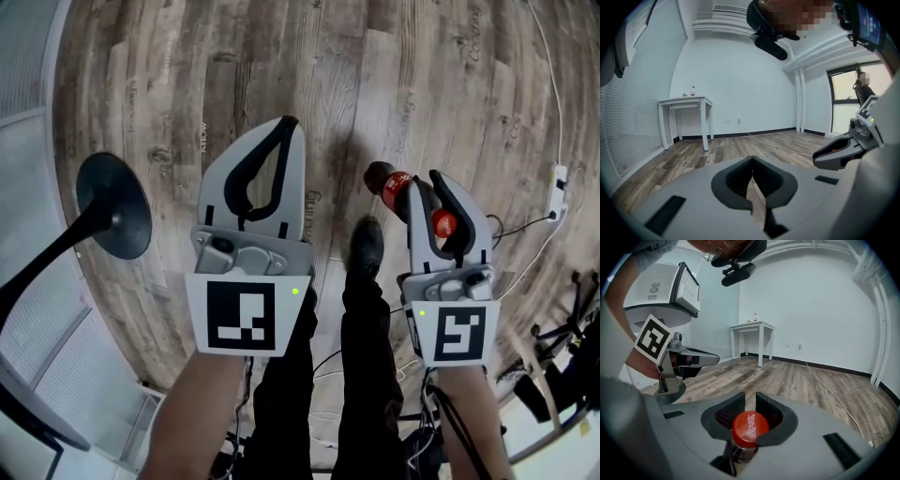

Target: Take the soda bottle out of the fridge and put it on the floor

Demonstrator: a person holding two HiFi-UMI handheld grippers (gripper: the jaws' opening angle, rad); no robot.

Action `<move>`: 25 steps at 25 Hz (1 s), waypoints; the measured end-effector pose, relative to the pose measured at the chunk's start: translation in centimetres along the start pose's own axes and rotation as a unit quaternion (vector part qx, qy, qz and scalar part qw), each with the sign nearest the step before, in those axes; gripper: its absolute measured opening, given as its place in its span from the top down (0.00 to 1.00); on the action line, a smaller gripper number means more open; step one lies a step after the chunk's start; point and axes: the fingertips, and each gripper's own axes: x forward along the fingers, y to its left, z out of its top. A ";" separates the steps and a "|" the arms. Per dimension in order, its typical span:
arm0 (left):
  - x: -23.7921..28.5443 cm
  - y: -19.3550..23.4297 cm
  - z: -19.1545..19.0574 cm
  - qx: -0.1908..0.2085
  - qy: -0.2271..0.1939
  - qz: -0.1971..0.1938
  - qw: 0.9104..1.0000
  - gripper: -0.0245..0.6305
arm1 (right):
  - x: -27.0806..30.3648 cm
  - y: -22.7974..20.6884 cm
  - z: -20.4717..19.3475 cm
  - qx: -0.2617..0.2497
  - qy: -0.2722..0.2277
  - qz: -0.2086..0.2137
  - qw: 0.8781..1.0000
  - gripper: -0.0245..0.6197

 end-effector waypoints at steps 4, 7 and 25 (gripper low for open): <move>0.3 -0.1 -1.0 -0.011 -0.004 -0.001 1.000 0.94 | 0.6 -0.1 -1.0 0.001 -0.005 -0.008 1.000 0.83; 0.5 -0.3 -1.7 -0.024 -0.008 0.002 1.000 0.94 | 0.8 -0.1 -2.1 0.001 0.005 -0.003 1.000 0.83; 1.1 0.0 -5.2 -0.019 0.003 -0.002 1.000 0.94 | 3.1 0.2 -7.3 0.000 0.026 -0.008 1.000 0.83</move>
